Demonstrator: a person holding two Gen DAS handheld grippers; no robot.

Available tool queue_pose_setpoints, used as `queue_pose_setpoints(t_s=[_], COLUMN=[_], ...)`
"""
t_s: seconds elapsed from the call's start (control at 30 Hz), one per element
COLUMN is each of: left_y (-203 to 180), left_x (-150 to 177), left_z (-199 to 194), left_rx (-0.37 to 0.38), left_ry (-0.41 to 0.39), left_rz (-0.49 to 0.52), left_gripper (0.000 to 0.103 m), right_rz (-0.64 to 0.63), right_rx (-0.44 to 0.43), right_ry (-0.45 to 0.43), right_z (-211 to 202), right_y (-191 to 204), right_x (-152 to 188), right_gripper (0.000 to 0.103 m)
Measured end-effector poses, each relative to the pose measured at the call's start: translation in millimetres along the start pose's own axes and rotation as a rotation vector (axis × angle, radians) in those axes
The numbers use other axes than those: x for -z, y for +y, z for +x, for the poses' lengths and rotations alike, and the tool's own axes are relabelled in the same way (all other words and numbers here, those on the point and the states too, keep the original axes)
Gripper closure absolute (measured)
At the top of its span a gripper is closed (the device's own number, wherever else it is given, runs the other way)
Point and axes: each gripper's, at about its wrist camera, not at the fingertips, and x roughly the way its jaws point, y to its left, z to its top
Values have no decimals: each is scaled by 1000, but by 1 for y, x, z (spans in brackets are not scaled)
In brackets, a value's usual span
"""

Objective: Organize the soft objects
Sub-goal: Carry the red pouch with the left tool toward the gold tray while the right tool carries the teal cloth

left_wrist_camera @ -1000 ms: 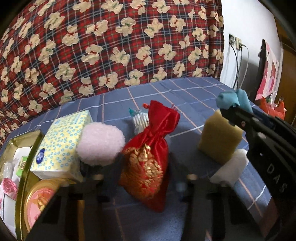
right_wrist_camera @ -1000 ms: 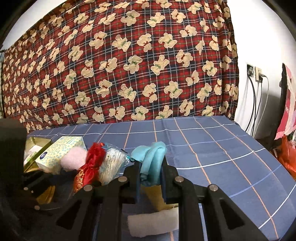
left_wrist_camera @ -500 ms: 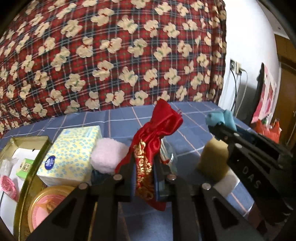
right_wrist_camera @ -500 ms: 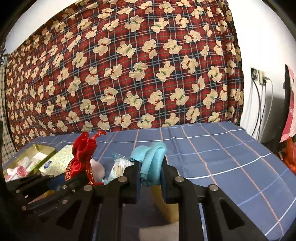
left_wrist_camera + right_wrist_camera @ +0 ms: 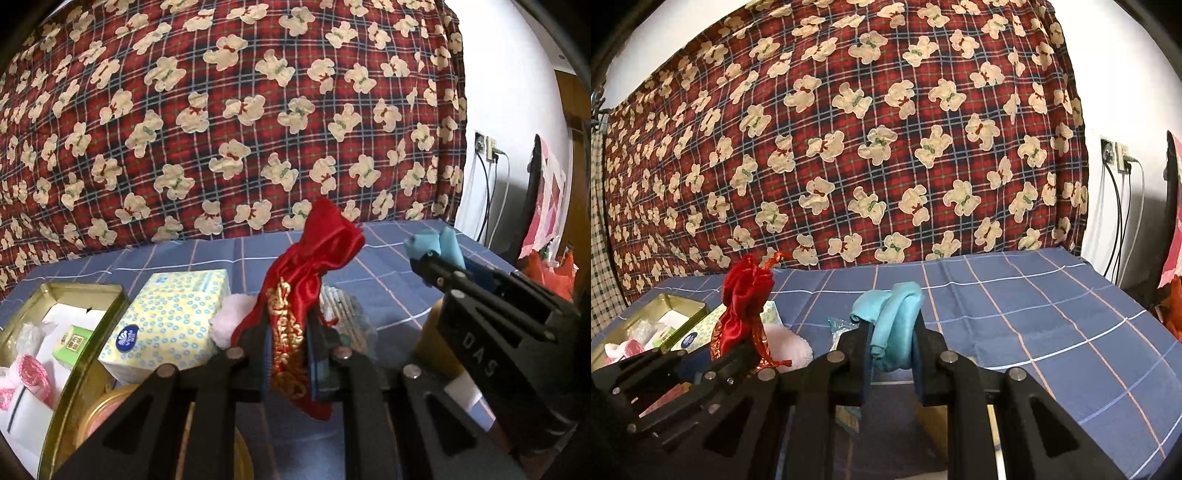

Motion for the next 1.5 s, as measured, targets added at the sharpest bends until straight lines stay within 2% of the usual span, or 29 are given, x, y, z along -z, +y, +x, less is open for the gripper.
queue_pose_setpoints(t_s=[0.17, 0.37, 0.6, 0.83, 1.03, 1.5], left_y=[5, 15, 25, 31, 26, 38], left_x=[0, 0, 1, 1, 0, -1], left_z=[3, 7, 6, 2, -2, -3], left_rx=[-16, -32, -35, -9, 17, 9], left_ry=[8, 23, 19, -2, -27, -38], left_rz=[-20, -56, -92, -117, -92, -121], left_gripper=[90, 90, 90, 90, 90, 90], right_rz=[17, -29, -22, -26, -46, -52], right_rx=[1, 16, 24, 30, 28, 15], right_ry=[17, -6, -21, -23, -30, -31], right_z=[6, 2, 0, 0, 1, 6], right_y=[-2, 8, 7, 8, 15, 26], right_x=[0, 0, 0, 0, -1, -2], right_gripper=[84, 84, 84, 84, 84, 84])
